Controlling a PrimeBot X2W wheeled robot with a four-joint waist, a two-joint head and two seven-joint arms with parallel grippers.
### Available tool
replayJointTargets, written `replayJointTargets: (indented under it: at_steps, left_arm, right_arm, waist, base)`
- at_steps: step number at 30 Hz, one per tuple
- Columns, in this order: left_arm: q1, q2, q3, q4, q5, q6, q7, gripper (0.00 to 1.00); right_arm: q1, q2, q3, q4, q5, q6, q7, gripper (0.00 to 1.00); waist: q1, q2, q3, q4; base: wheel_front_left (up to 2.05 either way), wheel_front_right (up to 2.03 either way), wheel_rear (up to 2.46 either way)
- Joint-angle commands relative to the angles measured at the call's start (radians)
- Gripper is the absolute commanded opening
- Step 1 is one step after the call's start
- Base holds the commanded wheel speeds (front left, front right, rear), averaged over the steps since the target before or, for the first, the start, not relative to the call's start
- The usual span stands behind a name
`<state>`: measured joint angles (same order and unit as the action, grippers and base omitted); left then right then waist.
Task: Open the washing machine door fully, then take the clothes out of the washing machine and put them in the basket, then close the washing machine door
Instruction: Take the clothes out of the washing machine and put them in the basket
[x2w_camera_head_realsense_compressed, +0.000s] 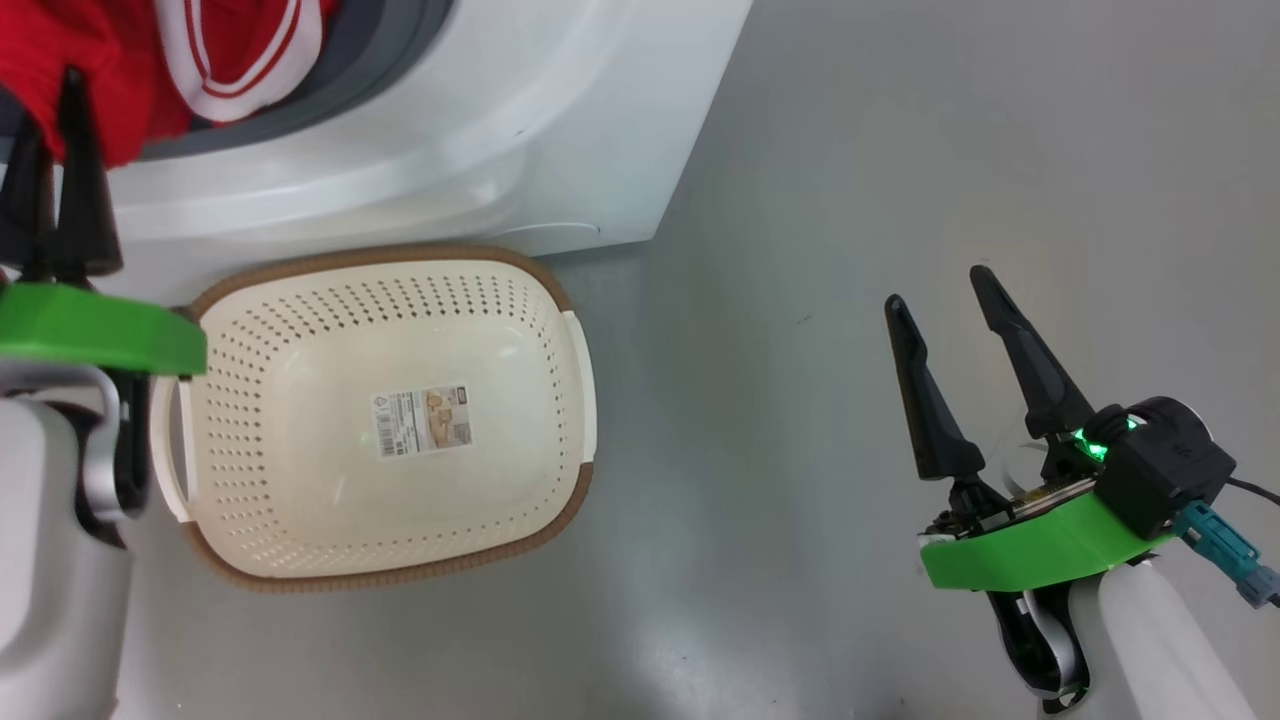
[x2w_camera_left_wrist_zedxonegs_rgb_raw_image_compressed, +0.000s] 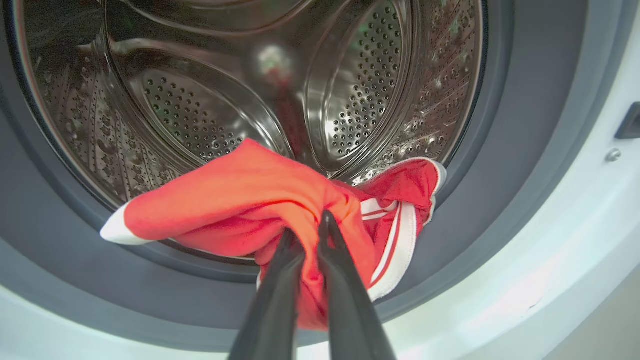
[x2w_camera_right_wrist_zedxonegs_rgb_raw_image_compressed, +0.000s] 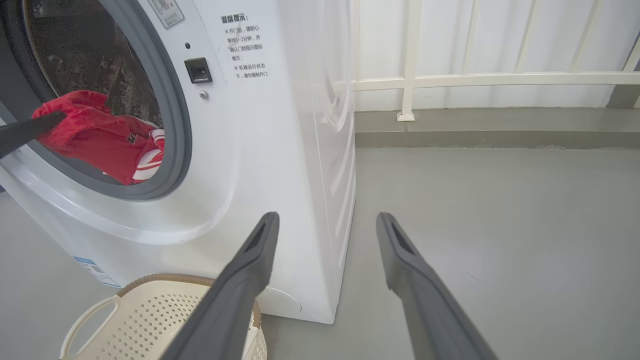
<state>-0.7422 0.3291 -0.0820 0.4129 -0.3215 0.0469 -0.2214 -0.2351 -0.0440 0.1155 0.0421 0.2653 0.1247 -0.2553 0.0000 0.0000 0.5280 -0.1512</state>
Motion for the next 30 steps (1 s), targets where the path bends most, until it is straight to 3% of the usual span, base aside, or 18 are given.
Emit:
replayJointTargets:
  at_steps: [1,12,30]
  left_arm:
    - [0.031,0.040,0.025,-0.058,0.002,0.017,0.003,0.00]
    - [0.206,0.019,0.014,-0.287,0.012,0.088,0.042,0.00]
    - [0.391,-0.025,-0.026,-0.456,0.018,0.141,0.030,0.00]
  right_arm:
    - [0.005,-0.006,0.019,-0.022,0.017,0.006,-0.006,1.00]
    - [0.022,-0.006,-0.008,-0.025,0.024,0.006,-0.006,1.00]
    - [0.077,-0.006,-0.044,-0.028,0.033,0.006,-0.006,1.00]
  waist:
    - [0.0000,0.0000,-0.012,0.004]
    - [0.0000,0.0000,-0.072,0.017]
    - [0.0000,0.0000,-0.170,0.046]
  base:
    - [0.00,0.00,0.00]
    - [0.00,0.00,0.00]
    - [0.00,0.00,0.00]
